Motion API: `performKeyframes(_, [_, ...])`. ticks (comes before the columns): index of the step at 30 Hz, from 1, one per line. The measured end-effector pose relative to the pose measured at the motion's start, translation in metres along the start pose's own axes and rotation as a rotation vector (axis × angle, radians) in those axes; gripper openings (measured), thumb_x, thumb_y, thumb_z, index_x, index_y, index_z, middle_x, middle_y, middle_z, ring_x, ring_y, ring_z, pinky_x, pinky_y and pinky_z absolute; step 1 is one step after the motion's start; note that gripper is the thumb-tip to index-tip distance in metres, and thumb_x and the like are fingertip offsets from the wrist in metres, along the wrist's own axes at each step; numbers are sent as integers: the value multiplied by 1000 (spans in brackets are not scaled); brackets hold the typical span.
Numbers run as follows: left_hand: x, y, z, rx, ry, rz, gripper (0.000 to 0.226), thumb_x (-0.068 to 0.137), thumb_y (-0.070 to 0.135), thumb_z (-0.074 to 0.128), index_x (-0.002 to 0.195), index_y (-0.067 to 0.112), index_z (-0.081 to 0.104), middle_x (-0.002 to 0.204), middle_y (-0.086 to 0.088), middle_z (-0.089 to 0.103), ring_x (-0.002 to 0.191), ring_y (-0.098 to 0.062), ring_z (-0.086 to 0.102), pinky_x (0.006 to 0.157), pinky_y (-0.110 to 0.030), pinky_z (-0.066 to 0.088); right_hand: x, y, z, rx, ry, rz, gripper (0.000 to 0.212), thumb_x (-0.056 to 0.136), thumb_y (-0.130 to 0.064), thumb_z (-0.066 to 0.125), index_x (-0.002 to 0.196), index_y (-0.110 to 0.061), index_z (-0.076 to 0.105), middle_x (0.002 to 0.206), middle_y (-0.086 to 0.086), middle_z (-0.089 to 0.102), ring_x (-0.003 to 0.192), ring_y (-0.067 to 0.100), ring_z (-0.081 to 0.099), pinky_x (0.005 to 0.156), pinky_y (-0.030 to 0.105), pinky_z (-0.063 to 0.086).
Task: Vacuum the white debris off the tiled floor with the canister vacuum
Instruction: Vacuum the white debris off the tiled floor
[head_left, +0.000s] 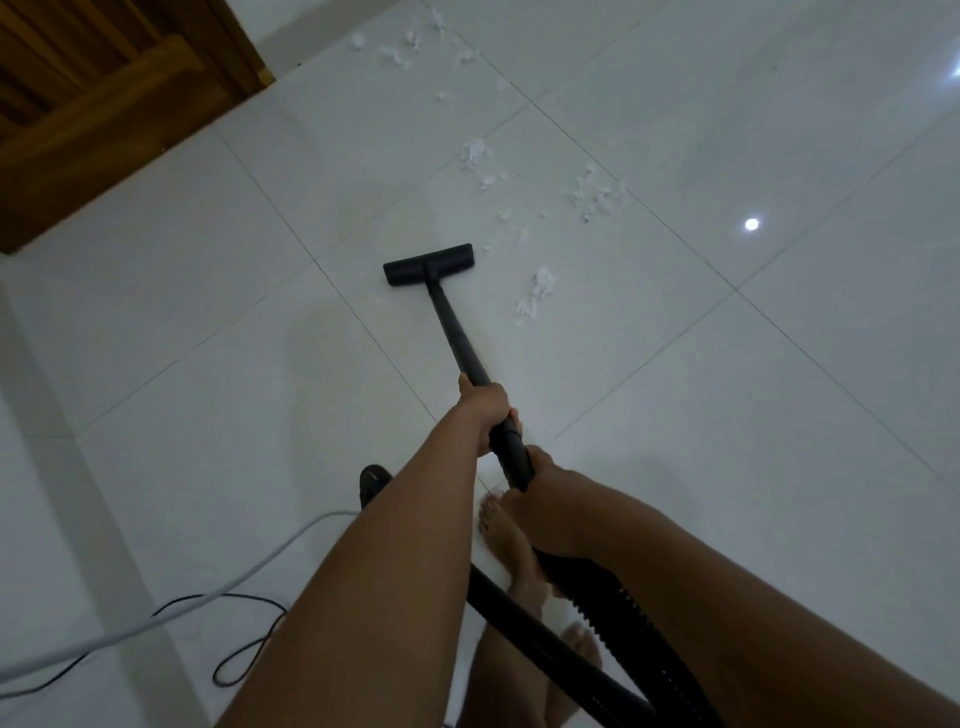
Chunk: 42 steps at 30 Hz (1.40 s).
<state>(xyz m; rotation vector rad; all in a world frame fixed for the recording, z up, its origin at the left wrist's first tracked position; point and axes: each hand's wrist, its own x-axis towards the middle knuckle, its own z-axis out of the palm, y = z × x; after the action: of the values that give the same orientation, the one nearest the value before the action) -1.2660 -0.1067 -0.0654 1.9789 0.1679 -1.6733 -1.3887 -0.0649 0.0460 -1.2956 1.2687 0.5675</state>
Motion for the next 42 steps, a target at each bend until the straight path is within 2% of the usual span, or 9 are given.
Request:
performKeyframes(3, [-18,-39,0,42,-6,-19,66,106,10,33,158,43,10,84,-9,52,56,-11,47,42,-20,48,-19,27,27,-27,0,17,54,105,-26,48,155,-21,27,85,4,59,60,10,56,46,20,40])
performKeyframes(8, [-52,-93,-5,119,-28,-16,69,106,10,33,160,41,3,79,-9,53,54,-12,49,42,-20,50,-61,55,66,132,-33,74,57,106,-22,48,156,-24,22,87,10,62,45,11,56,34,14,40])
performKeyframes(12, [-73,-127,-16,128,-15,-41,67,105,11,34,158,44,8,79,-9,53,54,-12,49,41,-21,50,-91,66,96,160,-22,72,68,105,-17,48,162,-25,12,85,10,60,52,12,55,31,12,38])
performKeyframes(15, [-85,-148,-19,159,-6,-26,65,107,12,34,159,41,8,82,-8,52,57,-11,48,38,-18,48,-105,79,118,209,-27,54,61,105,-19,47,159,-21,19,94,14,62,70,23,63,69,29,63])
performKeyframes(17, [-89,-161,-20,137,-16,-35,67,107,10,34,159,44,8,82,-8,49,56,-11,46,38,-18,46,-112,90,132,236,-33,48,56,105,-21,47,156,-18,23,101,19,62,79,28,63,83,42,62])
performKeyframes(25, [-74,-210,-40,198,-20,-26,57,106,12,36,155,36,21,76,-6,50,53,-10,46,41,-20,47,-106,119,194,469,-23,98,56,104,-21,46,154,-34,23,93,21,63,55,23,63,48,31,57])
performKeyframes(33, [-63,-252,-71,288,-96,36,62,105,17,37,156,44,15,54,-3,52,45,-12,50,49,-26,51,-119,132,255,686,45,28,42,106,-26,52,145,-28,37,74,14,63,40,14,61,44,25,54])
performKeyframes(37, [-69,-268,-84,263,-138,19,60,106,18,37,155,46,16,60,-5,50,50,-14,48,46,-25,49,-128,130,278,809,31,-4,39,103,-14,52,139,-26,43,74,12,62,58,20,66,64,40,65])
performKeyframes(42, [-81,-277,-83,290,-128,15,57,106,14,37,155,39,23,78,-6,47,53,-11,46,43,-20,46,-134,127,294,877,51,58,42,103,-15,46,142,-28,39,62,12,58,43,19,57,49,32,56])
